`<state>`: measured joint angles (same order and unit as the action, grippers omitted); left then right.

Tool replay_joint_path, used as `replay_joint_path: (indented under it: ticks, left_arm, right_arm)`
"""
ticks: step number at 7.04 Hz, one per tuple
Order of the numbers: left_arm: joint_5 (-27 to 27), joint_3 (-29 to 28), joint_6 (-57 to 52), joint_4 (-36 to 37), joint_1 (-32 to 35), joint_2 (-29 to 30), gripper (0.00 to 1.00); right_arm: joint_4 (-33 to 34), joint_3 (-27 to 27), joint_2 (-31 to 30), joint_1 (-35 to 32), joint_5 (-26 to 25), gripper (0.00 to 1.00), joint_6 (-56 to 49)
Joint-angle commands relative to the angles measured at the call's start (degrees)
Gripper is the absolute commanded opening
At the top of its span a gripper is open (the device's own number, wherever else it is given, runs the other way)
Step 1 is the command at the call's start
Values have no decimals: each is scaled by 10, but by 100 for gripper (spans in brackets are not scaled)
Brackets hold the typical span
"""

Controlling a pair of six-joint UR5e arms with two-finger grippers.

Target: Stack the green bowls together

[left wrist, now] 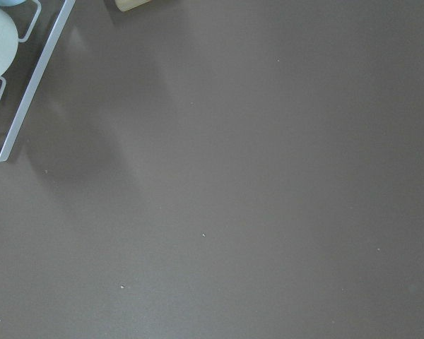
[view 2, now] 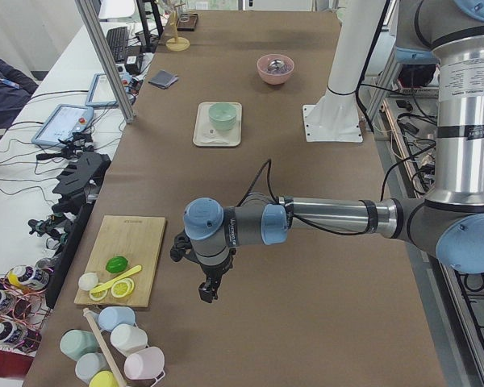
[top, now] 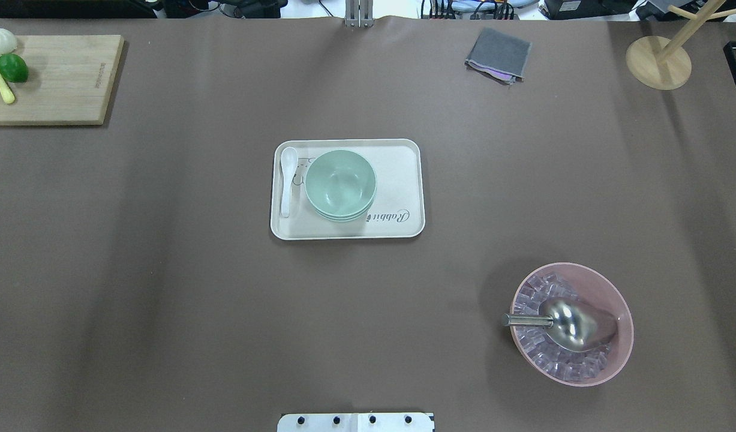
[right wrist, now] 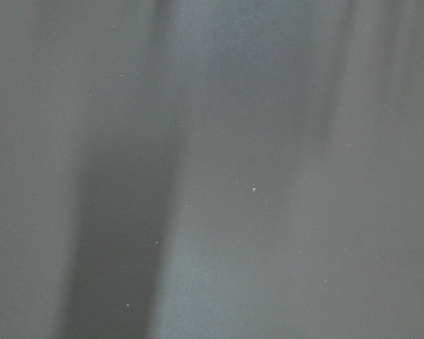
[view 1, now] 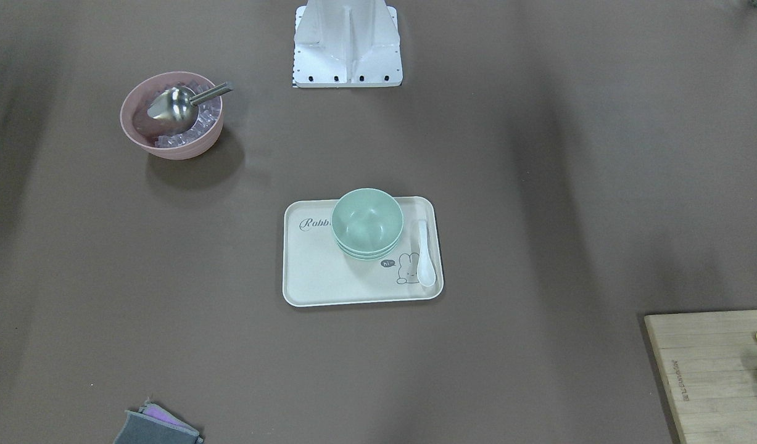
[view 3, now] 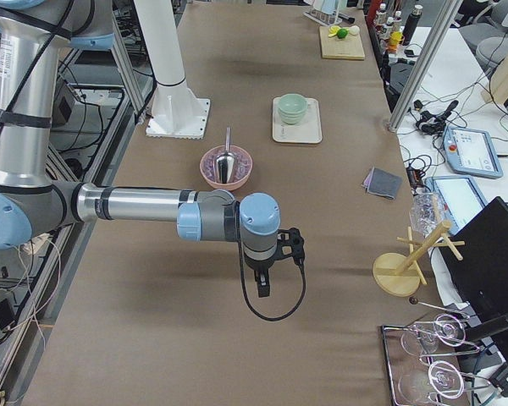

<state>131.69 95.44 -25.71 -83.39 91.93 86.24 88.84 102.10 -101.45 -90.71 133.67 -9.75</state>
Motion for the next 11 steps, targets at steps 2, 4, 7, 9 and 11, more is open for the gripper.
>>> replay_joint_path:
  ticks: [2,4,7,9,11]
  left_arm:
    - [0,-3,2,1,0,0,100]
    - [0,-3,2,1,1,0,100]
    - [0,-3,2,2,1,0,100]
    - [0,-2,2,1,1,0,100]
    - [1,-2,3,2,1,0,100]
  right_arm:
    - [-1,0,-1,1,0,100,0]
    - [-1,0,-1,3,0,100,-1]
    - [-1,1,-1,5,0,100,0]
    - [-2,1,-1,8,-1,100,0]
    - [-2,1,-1,9,-1,100,-1]
